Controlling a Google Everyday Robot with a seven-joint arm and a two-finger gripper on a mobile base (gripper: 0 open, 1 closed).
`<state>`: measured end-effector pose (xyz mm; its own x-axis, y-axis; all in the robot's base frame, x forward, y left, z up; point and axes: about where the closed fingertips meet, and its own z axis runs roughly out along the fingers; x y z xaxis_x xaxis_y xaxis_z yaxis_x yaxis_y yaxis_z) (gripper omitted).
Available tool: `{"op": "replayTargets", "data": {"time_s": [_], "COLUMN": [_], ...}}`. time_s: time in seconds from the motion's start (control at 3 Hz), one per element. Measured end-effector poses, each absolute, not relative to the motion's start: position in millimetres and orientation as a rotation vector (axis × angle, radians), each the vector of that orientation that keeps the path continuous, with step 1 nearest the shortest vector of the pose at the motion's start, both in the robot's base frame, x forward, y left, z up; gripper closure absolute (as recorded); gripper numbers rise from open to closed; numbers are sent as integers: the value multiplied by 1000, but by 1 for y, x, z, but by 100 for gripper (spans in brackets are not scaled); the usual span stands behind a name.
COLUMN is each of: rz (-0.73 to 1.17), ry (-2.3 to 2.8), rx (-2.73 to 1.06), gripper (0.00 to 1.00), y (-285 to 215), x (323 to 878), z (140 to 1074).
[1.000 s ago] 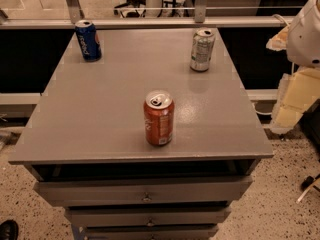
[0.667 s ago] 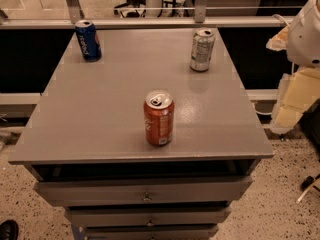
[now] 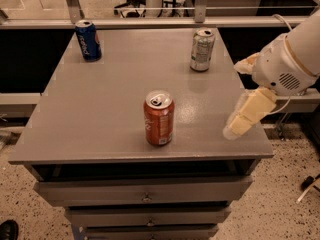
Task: Knock coke can over
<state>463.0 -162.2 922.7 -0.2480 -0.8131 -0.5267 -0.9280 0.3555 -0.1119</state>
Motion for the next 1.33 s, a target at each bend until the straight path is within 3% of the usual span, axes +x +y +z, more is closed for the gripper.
{"op": "replayTargets", "data": {"time_s": [0.67,1.33], "rz": [646,813], "ry": [1905,1688], "rx": [-1375,-1333], "gripper": [0,0], "y": [-75,-3], "x": [482,490], "z": [897,888]}}
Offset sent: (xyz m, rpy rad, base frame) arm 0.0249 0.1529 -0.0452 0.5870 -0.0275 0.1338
